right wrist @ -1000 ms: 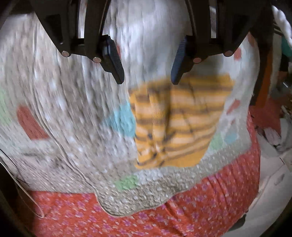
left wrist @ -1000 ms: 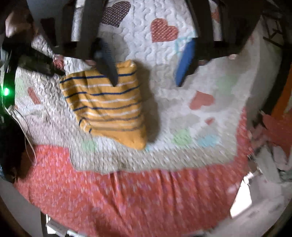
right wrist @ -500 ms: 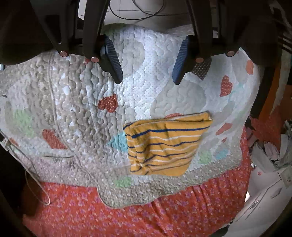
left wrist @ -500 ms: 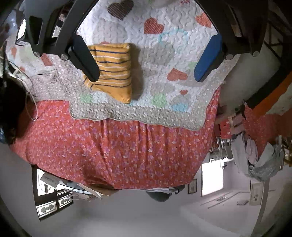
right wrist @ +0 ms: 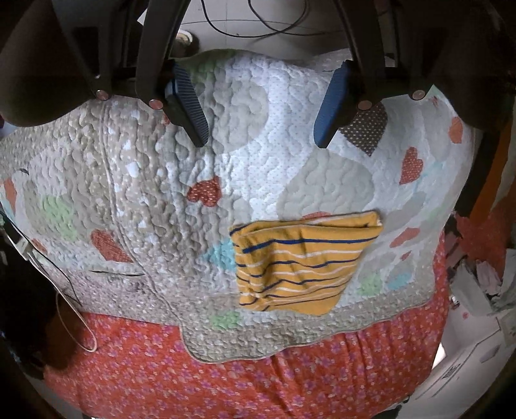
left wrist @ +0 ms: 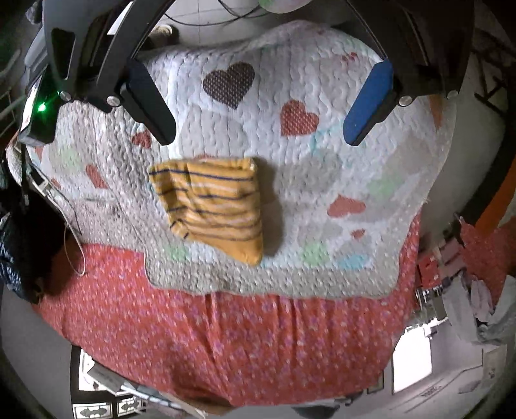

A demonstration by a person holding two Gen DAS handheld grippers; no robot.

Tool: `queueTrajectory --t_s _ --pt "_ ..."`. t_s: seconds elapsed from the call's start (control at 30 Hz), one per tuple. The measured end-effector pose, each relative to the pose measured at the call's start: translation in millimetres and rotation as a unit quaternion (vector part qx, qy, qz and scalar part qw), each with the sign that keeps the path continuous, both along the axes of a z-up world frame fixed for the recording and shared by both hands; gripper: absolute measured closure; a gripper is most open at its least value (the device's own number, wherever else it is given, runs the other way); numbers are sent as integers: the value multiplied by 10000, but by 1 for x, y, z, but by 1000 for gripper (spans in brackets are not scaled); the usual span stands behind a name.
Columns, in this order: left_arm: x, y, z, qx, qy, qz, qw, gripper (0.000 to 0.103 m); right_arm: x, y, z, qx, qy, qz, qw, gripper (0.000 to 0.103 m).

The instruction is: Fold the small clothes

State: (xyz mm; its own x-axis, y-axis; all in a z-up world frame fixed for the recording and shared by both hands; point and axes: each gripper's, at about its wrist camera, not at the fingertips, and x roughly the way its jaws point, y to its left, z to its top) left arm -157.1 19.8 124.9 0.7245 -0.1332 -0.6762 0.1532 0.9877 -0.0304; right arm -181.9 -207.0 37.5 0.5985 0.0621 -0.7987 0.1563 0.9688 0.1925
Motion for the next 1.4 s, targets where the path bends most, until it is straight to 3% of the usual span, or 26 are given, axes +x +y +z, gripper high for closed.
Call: queueTrajectory --t_s 0.53,1.4 --pt "-1 -14 -17 68 319 -337 9989 0 -2 0 1 -174 -57 -69 9998 29" --pt "0 -17 -27 -32 540 -449 9975 0 -1 -1 -1 -198 -26 -82 9998 28"
